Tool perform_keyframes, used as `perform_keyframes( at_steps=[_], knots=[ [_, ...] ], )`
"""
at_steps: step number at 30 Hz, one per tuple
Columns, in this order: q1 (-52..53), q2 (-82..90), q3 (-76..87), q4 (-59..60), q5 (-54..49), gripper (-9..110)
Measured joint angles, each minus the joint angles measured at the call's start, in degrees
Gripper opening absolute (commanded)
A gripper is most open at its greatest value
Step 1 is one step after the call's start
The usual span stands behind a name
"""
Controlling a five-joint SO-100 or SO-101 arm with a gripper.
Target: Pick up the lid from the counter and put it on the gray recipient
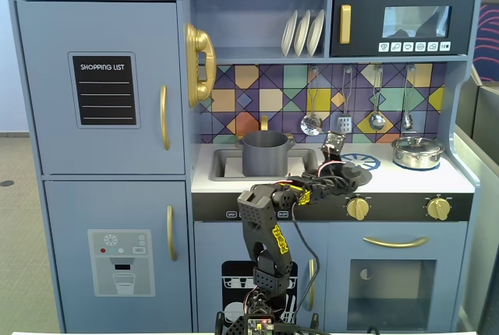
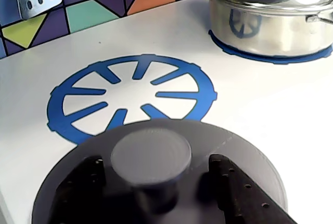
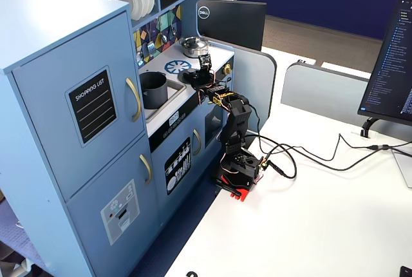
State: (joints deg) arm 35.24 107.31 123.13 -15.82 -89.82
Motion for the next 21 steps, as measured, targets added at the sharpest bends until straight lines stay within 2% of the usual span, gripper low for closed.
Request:
perform_keyframes(
  at_steps=[2,3,15,21],
  knots=[
    [-0.09,-1.23,-1.05,0.0,0.0,1],
    [-0.09,-1.85,-1.49,0.0,0.0,0],
    [-1.23,-3.25,-4.57,-0.26,-0.18,0],
    [-4.92,5.1,-10.46,8.88,-0.18,0]
  ],
)
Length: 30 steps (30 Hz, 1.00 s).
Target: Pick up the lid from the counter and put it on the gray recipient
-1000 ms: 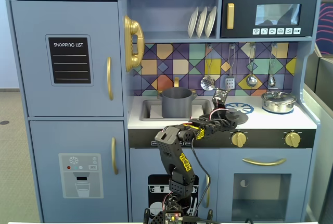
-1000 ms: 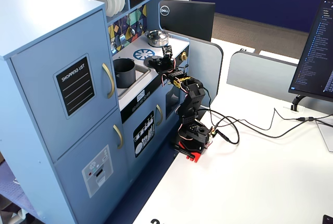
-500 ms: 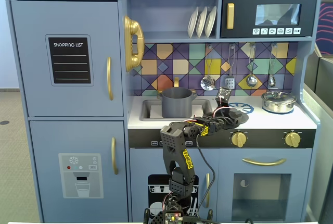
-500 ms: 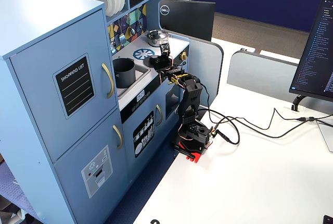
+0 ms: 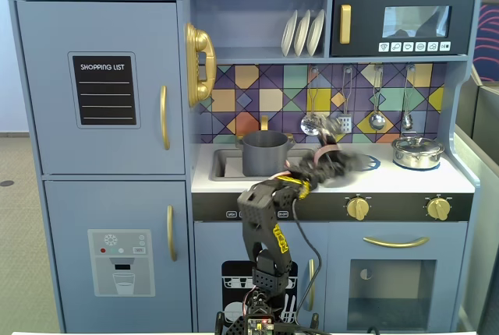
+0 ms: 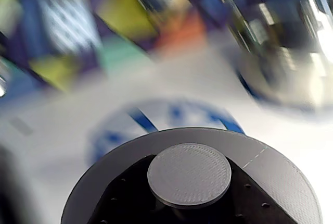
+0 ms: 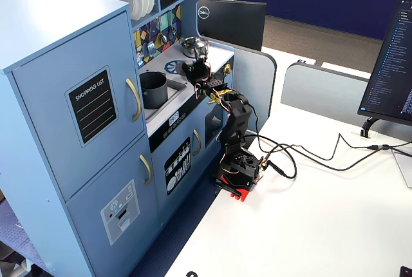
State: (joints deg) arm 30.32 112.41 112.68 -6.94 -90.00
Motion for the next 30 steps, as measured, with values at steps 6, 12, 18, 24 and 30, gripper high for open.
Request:
perform_keyframes(
  at_steps=[6,12,18,24,30],
  knots=[
    [-7.03,10.63,-5.1,9.93,0.0,0],
    [-13.97,16.79,-5.8,16.35,0.0,0],
    [-19.16,19.34,-5.8,19.16,0.0,0],
    [-23.55,19.25,-5.71,19.25,0.0,0],
    [-25.75,15.82,-5.71,19.25,0.0,0]
  ],
)
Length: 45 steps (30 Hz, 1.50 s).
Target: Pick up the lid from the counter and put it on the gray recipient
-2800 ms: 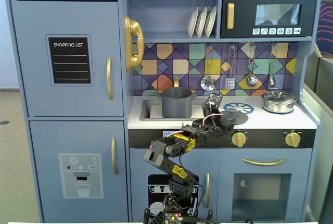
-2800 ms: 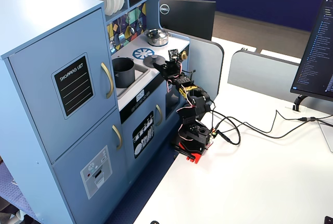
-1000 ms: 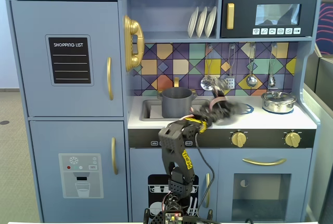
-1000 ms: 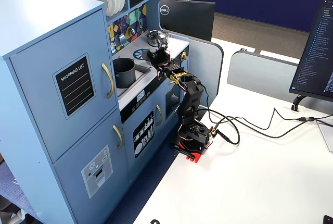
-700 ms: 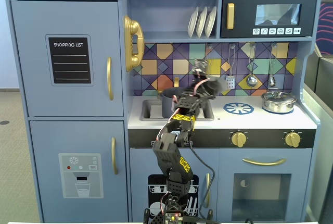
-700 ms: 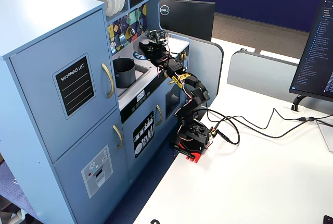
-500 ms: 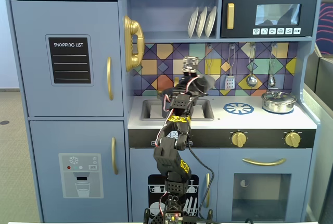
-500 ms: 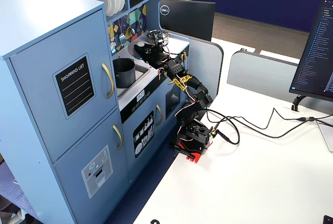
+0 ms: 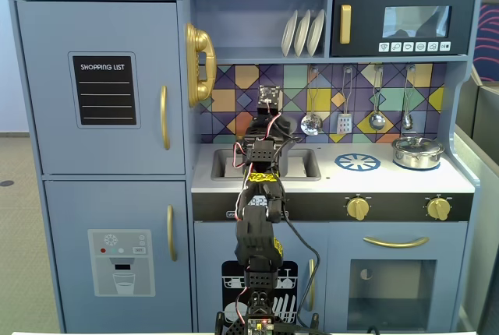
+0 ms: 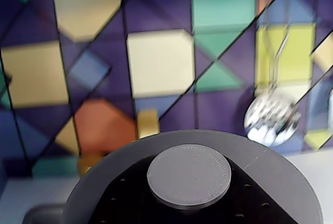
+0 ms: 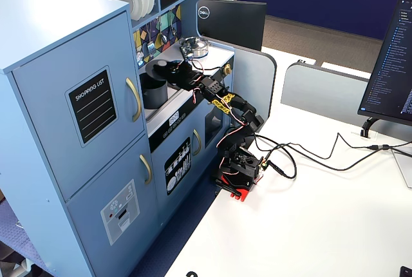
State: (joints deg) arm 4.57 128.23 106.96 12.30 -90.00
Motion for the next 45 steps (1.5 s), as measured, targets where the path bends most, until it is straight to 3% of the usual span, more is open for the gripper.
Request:
perform_keyframes(
  at_steps=[37,42,45],
  knots=[
    [-3.25,-13.97,-2.64,-4.39,-1.05,0],
    [-3.25,-9.14,-1.49,1.49,0.18,17],
    [-3.25,-4.48,0.18,7.38,1.93,20]
  ],
)
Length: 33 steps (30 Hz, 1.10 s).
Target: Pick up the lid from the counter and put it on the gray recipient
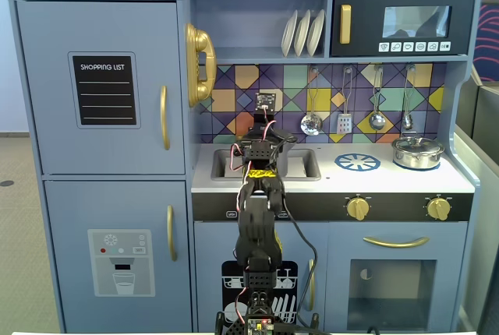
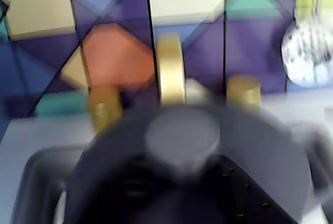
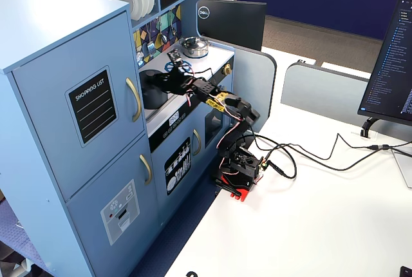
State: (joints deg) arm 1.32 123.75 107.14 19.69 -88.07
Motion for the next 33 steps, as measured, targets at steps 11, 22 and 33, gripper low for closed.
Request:
perform_keyframes(
  at_steps=[11,22,33],
  knots=[
    [-2.46,16.61,-0.26,27.25,0.97,4],
    [-3.87,43.51,25.84,49.04,-3.25,0],
    [-5.45,54.49,60.29,43.33,6.94,0]
  ],
)
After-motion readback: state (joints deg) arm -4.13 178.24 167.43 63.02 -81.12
